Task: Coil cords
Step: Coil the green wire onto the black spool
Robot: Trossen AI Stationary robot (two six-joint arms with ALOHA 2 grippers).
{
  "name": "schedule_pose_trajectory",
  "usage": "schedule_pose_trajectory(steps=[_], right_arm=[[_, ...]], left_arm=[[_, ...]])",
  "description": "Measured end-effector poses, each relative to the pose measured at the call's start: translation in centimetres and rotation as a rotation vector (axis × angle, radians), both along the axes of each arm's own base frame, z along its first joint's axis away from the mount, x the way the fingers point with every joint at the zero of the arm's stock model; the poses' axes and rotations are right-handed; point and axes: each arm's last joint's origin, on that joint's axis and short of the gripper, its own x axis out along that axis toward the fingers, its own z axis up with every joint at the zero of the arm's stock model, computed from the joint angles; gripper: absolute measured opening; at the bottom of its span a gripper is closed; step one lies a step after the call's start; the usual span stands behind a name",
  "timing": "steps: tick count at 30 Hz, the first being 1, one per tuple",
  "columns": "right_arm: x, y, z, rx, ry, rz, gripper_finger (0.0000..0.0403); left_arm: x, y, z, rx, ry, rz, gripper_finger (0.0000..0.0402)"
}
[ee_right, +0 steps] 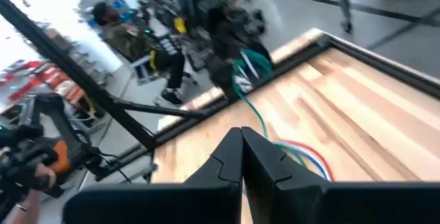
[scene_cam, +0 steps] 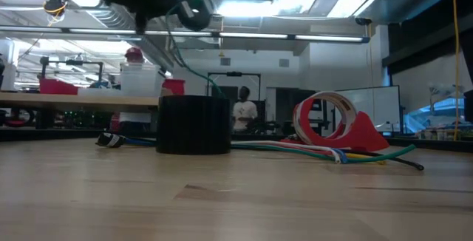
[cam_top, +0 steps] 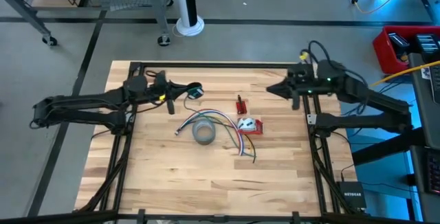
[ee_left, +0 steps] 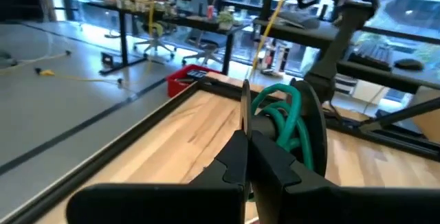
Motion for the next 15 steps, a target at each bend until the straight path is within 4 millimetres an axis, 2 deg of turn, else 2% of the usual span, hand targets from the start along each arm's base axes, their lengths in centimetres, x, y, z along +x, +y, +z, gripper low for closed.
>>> schedule_pose_trajectory(steps=[4,8,11,15], right_arm=[[-2.5,0.7,-2.0,0.039,0.022,-0.032,0.0007],[-3.9,1.1,-5.6,0.081,0.012,-0.040,0.0007],[-4.1,1.2,-8.3,0.103,-0.057,-0.039,0.0007],[-3.3,0.9,-11.6,0.148,-0.182,-0.054,0.0007]], left_arm=[[-1.7,-0.4,0.6,-0.001,0.000,0.028,0.0000],[-2.8,-0.6,1.1,-0.005,-0.021,0.035,0.0000],[-3.0,-0.7,1.3,-0.030,-0.046,0.035,0.0000],[-2.8,-0.7,1.2,-0.073,-0.053,0.037,0.0000]])
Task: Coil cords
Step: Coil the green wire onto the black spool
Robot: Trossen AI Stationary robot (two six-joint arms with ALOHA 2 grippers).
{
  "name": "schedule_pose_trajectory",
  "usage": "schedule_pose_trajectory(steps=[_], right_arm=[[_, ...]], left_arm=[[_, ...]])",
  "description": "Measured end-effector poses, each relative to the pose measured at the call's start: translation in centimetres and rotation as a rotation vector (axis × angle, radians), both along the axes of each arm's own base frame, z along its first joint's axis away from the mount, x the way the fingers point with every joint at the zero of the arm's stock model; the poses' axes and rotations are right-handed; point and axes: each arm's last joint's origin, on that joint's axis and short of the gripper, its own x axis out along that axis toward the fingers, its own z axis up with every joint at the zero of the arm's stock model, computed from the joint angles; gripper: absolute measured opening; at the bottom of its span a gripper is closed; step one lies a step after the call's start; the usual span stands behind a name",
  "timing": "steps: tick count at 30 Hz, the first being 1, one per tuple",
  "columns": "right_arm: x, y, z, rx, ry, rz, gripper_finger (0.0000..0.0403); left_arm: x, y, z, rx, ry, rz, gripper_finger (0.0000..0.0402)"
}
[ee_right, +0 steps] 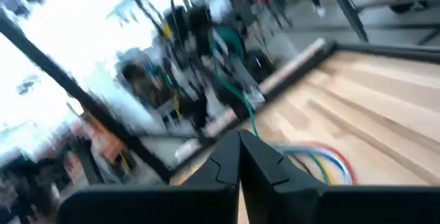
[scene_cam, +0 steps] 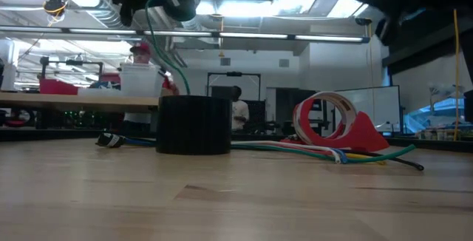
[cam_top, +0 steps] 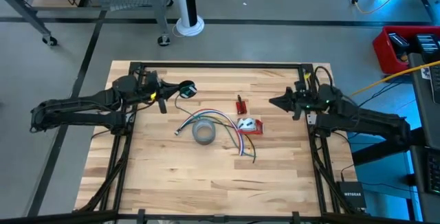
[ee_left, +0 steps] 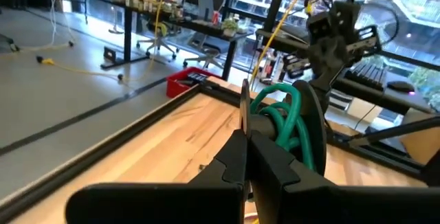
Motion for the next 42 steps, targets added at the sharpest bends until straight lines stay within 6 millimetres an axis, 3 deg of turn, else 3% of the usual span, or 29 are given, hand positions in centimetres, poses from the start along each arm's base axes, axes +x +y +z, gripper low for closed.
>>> schedule_pose_trajectory(steps=[5,14,32,36,42], right_arm=[[0.9,-0.5,-2.7,0.070,-0.099,-0.088,0.0007],[1.9,-1.7,-5.0,0.310,0.001,-0.397,0.0008],[2.6,-1.9,-5.7,0.320,0.062,-0.388,0.0008],[2.7,-1.7,-5.8,0.330,0.074,-0.317,0.0010],[2.7,-1.5,-5.8,0.339,0.085,-0.241,0.0059]], left_arm=[[0.8,0.2,-0.1,-0.019,-0.016,-0.003,0.0000],[2.0,0.5,-0.4,0.013,-0.015,-0.007,0.0000],[2.0,0.5,-0.5,0.057,0.010,-0.011,0.0000],[2.0,0.5,-0.5,0.059,0.011,-0.011,0.0000],[2.0,0.5,-0.5,0.074,0.017,-0.013,0.0000]])
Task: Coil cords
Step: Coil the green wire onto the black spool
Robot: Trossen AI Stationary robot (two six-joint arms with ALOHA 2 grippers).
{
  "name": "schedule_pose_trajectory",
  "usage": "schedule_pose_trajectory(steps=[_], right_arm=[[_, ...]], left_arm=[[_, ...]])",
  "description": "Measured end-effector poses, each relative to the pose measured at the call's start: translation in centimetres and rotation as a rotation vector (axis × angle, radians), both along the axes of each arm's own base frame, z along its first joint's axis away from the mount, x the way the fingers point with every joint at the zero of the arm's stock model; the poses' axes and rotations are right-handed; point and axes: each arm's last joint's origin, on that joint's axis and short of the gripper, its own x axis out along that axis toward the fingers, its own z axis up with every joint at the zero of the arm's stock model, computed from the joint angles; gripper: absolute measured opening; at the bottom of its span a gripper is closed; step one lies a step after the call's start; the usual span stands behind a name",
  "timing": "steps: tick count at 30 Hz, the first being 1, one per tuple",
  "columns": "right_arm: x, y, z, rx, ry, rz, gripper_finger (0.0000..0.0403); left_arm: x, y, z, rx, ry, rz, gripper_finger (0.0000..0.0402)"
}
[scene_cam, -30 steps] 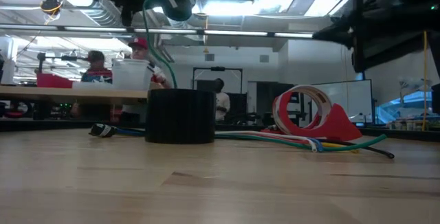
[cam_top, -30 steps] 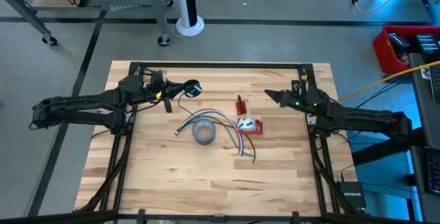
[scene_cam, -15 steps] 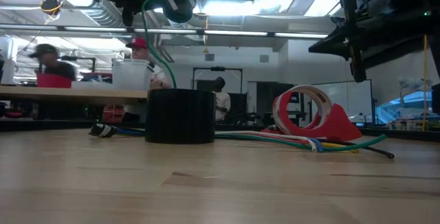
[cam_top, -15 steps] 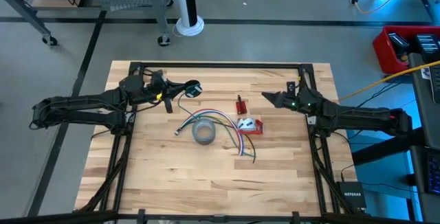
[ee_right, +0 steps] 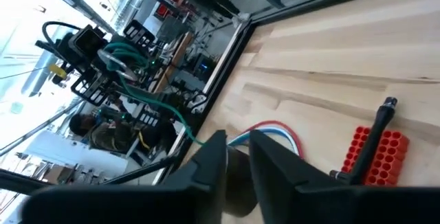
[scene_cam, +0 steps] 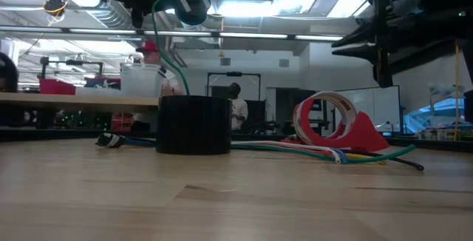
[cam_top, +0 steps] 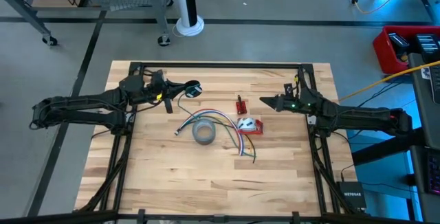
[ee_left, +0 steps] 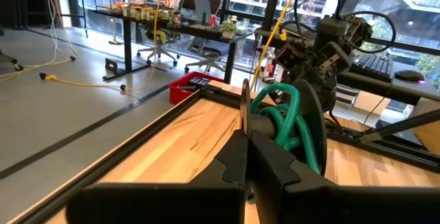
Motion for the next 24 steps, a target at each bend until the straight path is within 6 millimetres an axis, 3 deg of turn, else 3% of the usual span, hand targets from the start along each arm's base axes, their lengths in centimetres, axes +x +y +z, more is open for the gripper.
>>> schedule_pose_trajectory(steps=[6,13,18,24], right_arm=[[0.1,-0.1,0.4,-0.014,-0.038,-0.030,0.0114],[1.8,-0.6,1.7,-0.072,-0.245,-0.025,0.0118],[4.6,-1.2,-0.2,-0.043,-0.155,0.044,0.0111],[9.6,-2.0,-1.1,0.015,-0.052,0.287,0.0111]], left_arm=[[0.1,0.0,-0.1,-0.007,-0.001,0.000,0.0000],[2.0,0.5,-0.5,-0.057,-0.064,-0.005,0.0000],[4.3,1.0,-0.9,-0.041,-0.163,-0.047,0.0000],[6.2,1.5,-1.8,-0.028,-0.217,-0.050,0.0000]])
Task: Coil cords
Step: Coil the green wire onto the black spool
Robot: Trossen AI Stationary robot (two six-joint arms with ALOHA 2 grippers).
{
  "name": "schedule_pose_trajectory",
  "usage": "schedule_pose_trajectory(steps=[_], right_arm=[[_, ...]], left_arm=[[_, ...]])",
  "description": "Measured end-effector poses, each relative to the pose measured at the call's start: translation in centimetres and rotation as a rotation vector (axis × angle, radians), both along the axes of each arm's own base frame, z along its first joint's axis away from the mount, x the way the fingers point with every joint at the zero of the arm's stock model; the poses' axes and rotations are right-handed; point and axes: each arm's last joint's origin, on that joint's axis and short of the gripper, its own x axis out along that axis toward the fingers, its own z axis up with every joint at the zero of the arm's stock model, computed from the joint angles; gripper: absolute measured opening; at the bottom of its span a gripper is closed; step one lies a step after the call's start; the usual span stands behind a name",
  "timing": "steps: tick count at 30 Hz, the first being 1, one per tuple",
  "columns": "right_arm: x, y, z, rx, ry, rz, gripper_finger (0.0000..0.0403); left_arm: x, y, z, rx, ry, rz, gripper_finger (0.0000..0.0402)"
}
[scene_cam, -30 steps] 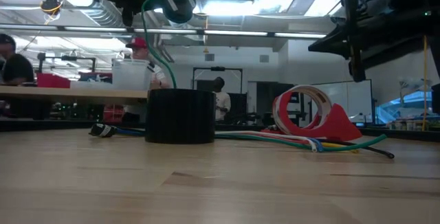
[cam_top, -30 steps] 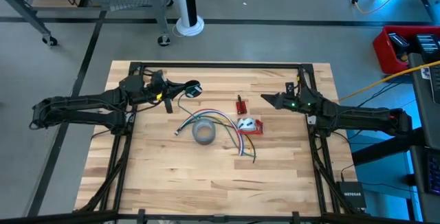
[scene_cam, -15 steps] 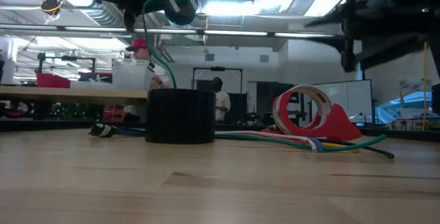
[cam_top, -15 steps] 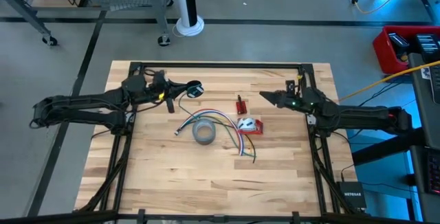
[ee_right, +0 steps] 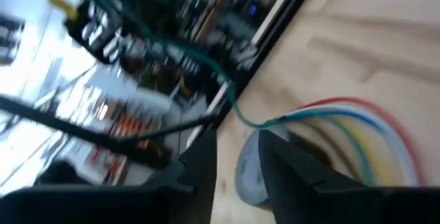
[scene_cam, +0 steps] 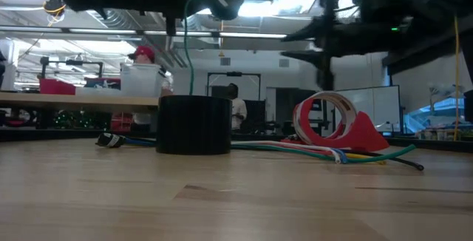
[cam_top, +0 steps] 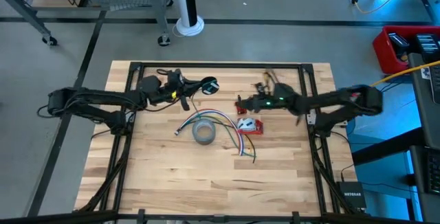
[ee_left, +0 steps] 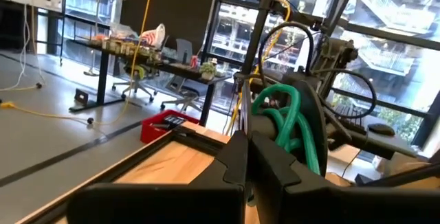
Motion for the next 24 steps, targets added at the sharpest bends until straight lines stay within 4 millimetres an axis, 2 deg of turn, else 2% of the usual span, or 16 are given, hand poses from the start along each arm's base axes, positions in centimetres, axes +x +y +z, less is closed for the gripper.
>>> schedule_pose_trajectory(steps=[5,10,18,24], right_arm=[[3.9,-0.9,-0.1,-0.045,0.019,0.094,0.0111],[6.6,-1.7,0.5,-0.095,-0.005,0.105,0.0111],[9.8,-1.3,0.3,-0.130,-0.012,0.148,0.0111],[10.7,0.0,0.2,-0.165,-0.017,0.196,0.0111]], left_arm=[[0.4,0.1,-0.2,0.008,-0.020,0.000,0.0000],[0.2,0.1,0.2,0.043,-0.034,0.005,0.0000],[0.1,0.0,0.5,0.056,-0.049,0.006,0.0000],[0.0,0.1,0.6,0.079,-0.056,0.012,0.0000]])
